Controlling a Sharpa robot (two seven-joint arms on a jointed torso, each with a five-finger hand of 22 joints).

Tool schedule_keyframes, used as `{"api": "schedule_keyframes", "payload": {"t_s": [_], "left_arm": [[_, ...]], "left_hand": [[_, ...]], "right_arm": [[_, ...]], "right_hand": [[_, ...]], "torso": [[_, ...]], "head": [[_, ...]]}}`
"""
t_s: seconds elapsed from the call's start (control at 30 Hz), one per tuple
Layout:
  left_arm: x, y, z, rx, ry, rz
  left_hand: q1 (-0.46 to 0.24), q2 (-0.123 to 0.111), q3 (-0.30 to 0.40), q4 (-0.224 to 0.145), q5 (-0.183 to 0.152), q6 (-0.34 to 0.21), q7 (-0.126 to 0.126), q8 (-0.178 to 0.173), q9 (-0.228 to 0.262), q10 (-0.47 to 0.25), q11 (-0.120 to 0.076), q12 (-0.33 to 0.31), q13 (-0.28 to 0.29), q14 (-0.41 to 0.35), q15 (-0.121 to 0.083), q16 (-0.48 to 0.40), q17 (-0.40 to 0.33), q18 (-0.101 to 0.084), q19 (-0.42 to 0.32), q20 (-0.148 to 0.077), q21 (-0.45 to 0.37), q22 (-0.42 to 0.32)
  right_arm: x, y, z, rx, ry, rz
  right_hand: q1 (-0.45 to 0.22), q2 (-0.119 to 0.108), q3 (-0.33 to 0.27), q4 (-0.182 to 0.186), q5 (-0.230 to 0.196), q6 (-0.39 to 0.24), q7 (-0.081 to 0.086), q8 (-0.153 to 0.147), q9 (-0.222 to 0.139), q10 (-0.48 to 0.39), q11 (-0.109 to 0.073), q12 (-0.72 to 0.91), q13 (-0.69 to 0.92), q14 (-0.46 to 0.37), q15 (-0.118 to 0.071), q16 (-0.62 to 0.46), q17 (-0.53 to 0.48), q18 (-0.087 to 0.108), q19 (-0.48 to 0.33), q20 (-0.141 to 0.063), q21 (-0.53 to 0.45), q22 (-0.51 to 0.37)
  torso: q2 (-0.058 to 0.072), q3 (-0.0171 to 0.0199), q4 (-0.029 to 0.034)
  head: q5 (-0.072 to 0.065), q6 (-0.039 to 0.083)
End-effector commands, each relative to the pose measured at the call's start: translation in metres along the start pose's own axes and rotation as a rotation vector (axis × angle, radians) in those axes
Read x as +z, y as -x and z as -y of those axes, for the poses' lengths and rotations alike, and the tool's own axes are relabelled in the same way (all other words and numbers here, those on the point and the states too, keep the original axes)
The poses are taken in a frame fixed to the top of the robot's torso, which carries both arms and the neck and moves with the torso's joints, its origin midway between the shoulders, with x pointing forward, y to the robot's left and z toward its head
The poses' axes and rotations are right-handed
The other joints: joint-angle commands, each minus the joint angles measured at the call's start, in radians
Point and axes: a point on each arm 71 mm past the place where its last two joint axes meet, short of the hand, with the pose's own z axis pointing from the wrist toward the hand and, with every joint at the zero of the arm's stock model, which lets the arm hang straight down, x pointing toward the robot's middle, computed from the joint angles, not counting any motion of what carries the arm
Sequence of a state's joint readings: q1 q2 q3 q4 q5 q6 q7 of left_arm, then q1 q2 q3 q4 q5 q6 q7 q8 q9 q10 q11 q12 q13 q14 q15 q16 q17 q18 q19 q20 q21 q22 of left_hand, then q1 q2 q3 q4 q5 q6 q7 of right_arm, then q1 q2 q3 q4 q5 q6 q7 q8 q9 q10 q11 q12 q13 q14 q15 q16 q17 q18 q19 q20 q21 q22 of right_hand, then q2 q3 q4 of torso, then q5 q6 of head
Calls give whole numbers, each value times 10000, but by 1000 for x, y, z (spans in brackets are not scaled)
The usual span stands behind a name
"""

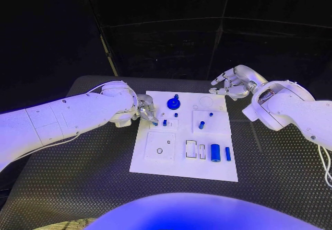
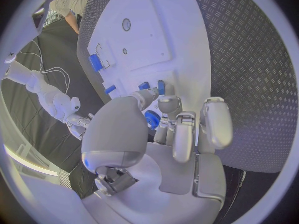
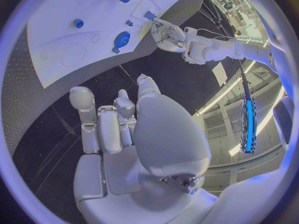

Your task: Assemble the parts on the task board

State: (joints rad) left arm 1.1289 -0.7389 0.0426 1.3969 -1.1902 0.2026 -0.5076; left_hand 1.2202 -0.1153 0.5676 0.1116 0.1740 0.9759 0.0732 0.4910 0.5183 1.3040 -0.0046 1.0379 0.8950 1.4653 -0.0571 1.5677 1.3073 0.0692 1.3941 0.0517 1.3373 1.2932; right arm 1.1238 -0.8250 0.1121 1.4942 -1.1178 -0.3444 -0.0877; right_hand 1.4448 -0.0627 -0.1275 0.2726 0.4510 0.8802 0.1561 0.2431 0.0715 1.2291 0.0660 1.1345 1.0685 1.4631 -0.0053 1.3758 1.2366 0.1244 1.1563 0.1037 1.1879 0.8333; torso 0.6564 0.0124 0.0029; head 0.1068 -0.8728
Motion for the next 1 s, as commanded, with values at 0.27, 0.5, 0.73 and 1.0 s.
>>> {"api": "schedule_keyframes", "payload": {"t_s": [0.27,0.5,0.73,1.0], "left_arm": [[2,-4,2,299,96,-375],[3,-6,3,417,96,-584],[5,-6,4,457,131,-669],[8,-5,4,426,184,-640]], "left_hand": [[-276,-127,1416,-1273,59,91,-142,203,85,111,-106,19,65,1055,-94,31,2635,21,92,-50,50,56],[-794,-215,1195,-1097,39,226,-284,302,117,261,-204,119,167,1055,-162,31,2635,20,106,-107,37,78],[-1142,-190,1036,-913,35,353,-351,339,106,345,-256,221,292,1055,-208,31,2635,5,145,-150,64,134],[-1274,-139,987,-833,37,421,-378,349,94,386,-277,266,347,1055,-226,31,2635,-6,176,-170,93,179]], "right_arm": [[1,0,-2,7,122,-36],[1,0,-2,6,115,-41],[1,0,-2,5,113,-44],[1,0,-3,9,120,-45]], "right_hand": [[-31,72,2,62,59,37,-63,44,-15,-5,-32,5,-5,387,-72,-58,3,156,11,-60,-47,-13],[-31,72,2,62,59,37,-63,44,-15,-5,-32,5,-5,387,-72,-58,3,156,11,-60,-47,-13],[-21,71,2,59,68,36,-64,46,-15,-7,-33,4,-7,385,-73,-66,-8,156,13,-61,-49,-13],[-14,74,4,57,79,36,-65,47,-16,-9,-34,3,-9,385,-74,-66,-6,156,15,-62,-49,-12]], "torso": [[1,6,-4],[-1,9,-3],[5,16,-9],[9,8,-4]], "head": [[4,2],[-10,2],[-20,2],[-36,2]]}}
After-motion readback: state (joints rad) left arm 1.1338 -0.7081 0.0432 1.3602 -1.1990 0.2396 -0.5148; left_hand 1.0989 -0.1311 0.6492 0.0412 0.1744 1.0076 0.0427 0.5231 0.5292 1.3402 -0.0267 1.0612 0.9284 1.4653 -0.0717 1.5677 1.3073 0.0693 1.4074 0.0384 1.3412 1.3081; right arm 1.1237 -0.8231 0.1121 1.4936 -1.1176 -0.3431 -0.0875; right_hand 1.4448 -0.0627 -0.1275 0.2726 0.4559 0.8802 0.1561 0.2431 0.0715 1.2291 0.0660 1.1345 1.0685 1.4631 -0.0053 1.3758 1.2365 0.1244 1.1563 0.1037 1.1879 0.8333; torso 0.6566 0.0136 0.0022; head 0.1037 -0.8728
